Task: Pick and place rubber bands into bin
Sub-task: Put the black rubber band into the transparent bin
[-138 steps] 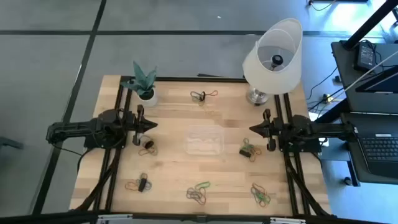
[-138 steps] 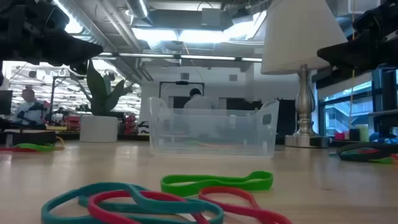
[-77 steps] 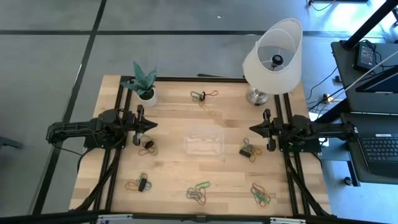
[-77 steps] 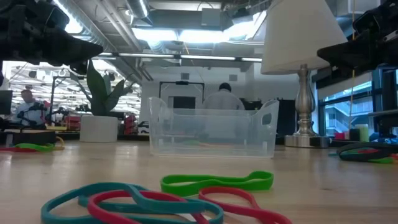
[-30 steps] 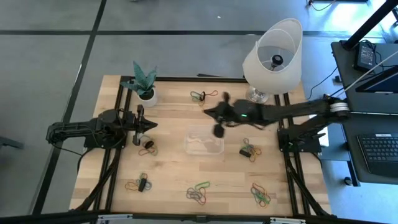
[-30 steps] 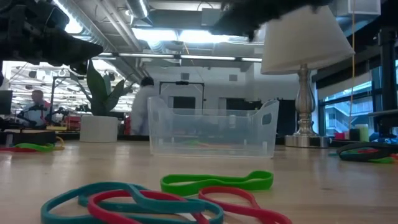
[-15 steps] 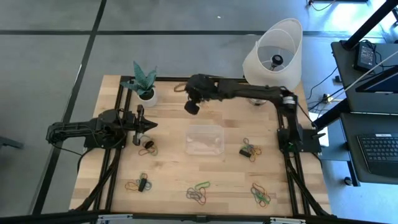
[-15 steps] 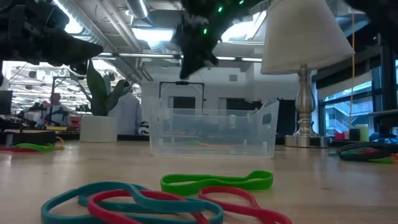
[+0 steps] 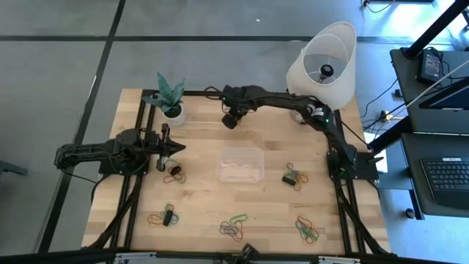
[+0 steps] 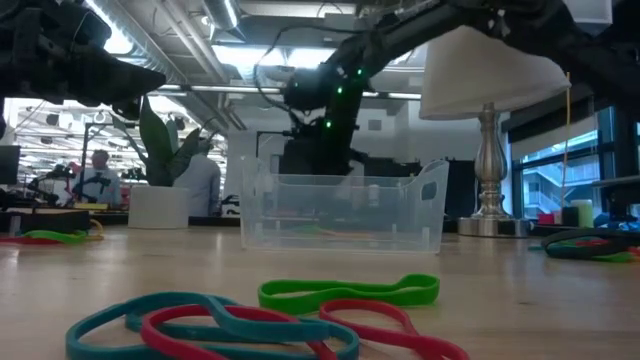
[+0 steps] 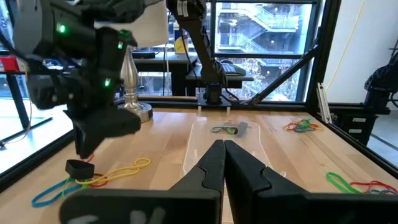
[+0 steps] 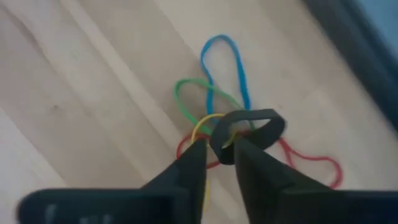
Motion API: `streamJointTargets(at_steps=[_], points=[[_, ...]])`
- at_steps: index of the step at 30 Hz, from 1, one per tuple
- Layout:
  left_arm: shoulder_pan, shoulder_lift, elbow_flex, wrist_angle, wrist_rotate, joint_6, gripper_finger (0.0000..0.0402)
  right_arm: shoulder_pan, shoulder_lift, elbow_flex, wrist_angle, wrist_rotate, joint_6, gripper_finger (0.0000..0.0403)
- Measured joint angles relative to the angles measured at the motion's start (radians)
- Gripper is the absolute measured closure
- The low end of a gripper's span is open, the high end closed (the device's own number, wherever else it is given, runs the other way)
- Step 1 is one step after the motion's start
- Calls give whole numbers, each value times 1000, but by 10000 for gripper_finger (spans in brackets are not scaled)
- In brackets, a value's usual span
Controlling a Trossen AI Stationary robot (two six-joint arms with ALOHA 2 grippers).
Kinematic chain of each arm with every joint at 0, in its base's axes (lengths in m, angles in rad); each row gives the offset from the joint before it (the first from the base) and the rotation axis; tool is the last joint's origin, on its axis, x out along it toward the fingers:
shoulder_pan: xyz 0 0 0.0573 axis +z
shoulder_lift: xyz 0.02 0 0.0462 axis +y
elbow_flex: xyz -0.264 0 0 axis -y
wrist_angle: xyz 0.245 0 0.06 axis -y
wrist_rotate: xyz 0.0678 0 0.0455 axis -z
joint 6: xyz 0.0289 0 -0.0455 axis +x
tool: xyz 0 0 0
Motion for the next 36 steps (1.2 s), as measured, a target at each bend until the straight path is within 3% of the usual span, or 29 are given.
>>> streamJointTargets(at_steps=[7,14,19,26,36], points=[[0,0,0,0,0,0,396,-13,34,0,1,1,41,247],[0,0,0,0,0,0,396,-26,63,0,8,2,36,236],[0,0,0,0,0,0,396,-27,72,0,10,-21,-3,270],[0,0,0,0,0,0,396,-27,72,0,28,-23,-12,388],[0,0,0,0,0,0,396,-14,-9,0,-14,-20,77,397]])
